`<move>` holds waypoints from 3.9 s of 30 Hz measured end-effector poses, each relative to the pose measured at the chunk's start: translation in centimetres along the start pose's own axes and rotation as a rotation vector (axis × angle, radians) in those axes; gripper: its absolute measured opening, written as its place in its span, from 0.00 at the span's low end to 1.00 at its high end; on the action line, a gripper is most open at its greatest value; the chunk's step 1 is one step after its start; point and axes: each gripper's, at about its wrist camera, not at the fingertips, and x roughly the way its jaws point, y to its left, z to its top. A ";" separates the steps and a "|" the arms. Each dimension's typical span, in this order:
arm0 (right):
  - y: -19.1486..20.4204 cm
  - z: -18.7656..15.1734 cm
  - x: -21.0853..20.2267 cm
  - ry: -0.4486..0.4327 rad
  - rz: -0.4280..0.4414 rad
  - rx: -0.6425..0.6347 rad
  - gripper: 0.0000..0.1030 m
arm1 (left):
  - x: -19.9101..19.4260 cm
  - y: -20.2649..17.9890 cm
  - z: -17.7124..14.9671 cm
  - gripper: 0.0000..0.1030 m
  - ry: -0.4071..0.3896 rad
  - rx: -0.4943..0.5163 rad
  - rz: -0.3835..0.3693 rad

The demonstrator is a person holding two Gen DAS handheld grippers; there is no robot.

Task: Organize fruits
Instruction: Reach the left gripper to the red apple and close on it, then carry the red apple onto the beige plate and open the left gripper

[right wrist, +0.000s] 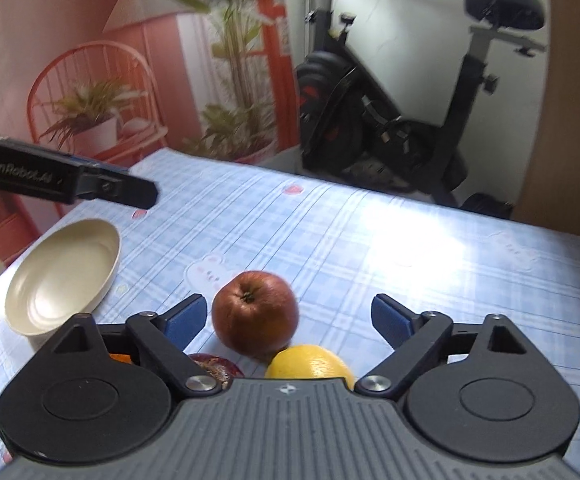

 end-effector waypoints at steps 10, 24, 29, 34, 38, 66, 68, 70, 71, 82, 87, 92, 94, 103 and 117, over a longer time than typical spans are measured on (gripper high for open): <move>0.1 0.0 3.8 0.121 0.084 -0.038 0.69 | 5.1 0.5 -1.4 0.47 0.112 -0.062 -0.177; -0.3 0.6 4.8 0.167 0.131 -0.023 0.65 | 9.0 1.0 -2.4 0.41 0.215 -0.135 -0.302; 0.3 1.0 4.3 0.152 0.131 -0.017 0.64 | 8.3 1.5 -2.2 0.38 0.200 -0.157 -0.308; 2.1 2.3 3.3 0.137 0.136 -0.055 0.64 | 5.8 2.9 -2.2 0.38 0.166 -0.178 -0.310; 4.5 3.2 3.1 0.122 0.165 -0.081 0.64 | 3.3 5.0 -2.5 0.38 0.138 -0.202 -0.300; 20.6 6.0 15.8 0.161 0.289 -0.308 0.65 | -1.0 21.5 -7.5 0.38 0.063 -0.454 -0.084; 20.8 6.0 16.0 0.154 0.286 -0.316 0.65 | -1.3 21.9 -7.9 0.38 0.054 -0.467 -0.085; 20.9 6.0 16.0 0.146 0.281 -0.325 0.65 | -1.4 22.0 -8.2 0.38 0.048 -0.473 -0.087; 21.0 6.0 16.1 0.142 0.278 -0.328 0.65 | -1.4 22.0 -8.2 0.38 0.047 -0.474 -0.087; 21.2 6.1 16.5 0.116 0.244 -0.349 0.65 | -1.5 22.2 -8.9 0.39 0.044 -0.489 -0.089; 21.3 6.1 16.5 0.122 0.240 -0.332 0.65 | -1.6 22.1 -9.0 0.41 0.040 -0.493 -0.077; 21.3 6.2 15.9 0.121 0.221 -0.324 0.67 | -2.1 21.2 -8.8 0.41 0.035 -0.479 -0.031; 20.9 6.2 15.2 0.113 0.220 -0.315 0.68 | -2.7 20.8 -8.6 0.42 0.024 -0.471 0.003; 17.6 5.7 11.0 0.078 0.175 -0.229 0.68 | -6.1 16.3 -7.1 0.42 -0.015 -0.383 0.141; 11.1 2.7 2.8 -0.011 0.057 -0.063 0.68 | -8.1 8.3 -6.4 0.43 -0.038 -0.278 0.212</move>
